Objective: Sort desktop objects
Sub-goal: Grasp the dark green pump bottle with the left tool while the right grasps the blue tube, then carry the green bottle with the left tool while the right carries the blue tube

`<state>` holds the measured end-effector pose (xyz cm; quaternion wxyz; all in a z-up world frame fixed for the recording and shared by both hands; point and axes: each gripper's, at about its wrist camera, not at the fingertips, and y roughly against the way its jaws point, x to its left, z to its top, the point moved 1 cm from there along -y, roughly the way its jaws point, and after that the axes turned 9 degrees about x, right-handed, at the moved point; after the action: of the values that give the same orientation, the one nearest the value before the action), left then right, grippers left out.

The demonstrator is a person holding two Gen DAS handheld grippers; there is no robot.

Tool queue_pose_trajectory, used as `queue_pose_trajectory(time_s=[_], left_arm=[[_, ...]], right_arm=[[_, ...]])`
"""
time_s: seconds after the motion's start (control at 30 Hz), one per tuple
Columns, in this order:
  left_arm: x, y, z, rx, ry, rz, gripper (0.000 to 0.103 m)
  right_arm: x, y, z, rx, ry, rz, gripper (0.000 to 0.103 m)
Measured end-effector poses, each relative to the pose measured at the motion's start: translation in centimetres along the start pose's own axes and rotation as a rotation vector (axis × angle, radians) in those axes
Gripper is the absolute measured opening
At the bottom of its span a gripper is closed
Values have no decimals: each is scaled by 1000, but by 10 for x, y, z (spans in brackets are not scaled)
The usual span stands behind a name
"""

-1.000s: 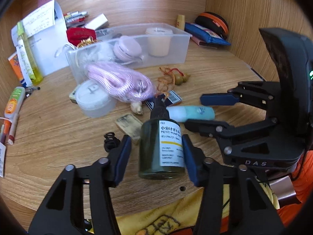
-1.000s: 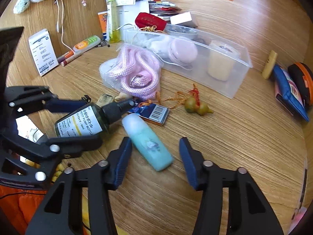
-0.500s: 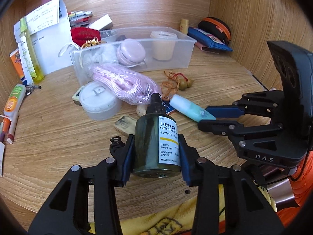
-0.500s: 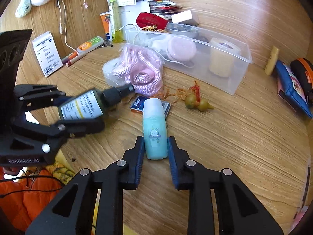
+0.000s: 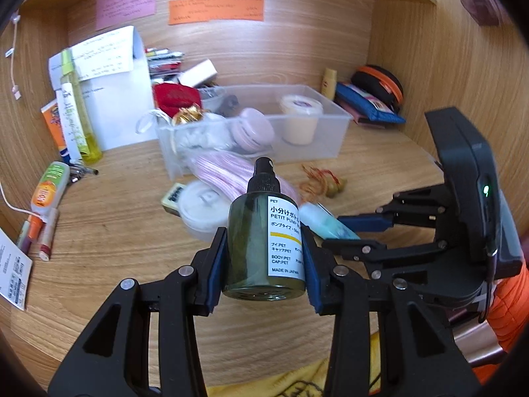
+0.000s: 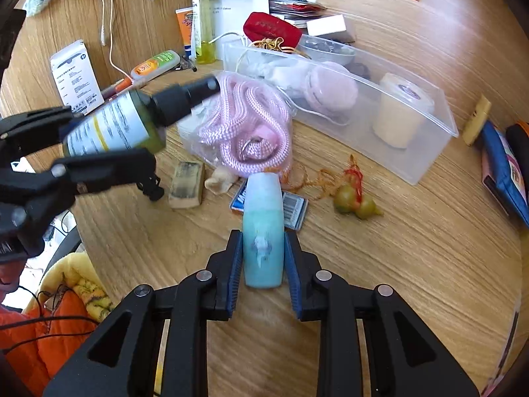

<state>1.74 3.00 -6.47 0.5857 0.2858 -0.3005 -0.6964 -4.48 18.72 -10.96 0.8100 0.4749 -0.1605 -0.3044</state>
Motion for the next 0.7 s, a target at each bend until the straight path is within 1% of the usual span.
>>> queue_pose_trajectory(time_s=[0.13,0.27,0.5,0.7], left_arm=[[14,3,7,-23,28,13,41],[31,5,17,-48,58,36,41],[50,9,41,-96,102,63,41],[57,12,66,-142,107,85,41]], right_arm=[[4,-2,4,2,9,-10,22],[7,4,2,-16,19,-31,22],[-2,38,12,-103,-10,-58,22],[-28,63,38,-182,-74,-71,22]])
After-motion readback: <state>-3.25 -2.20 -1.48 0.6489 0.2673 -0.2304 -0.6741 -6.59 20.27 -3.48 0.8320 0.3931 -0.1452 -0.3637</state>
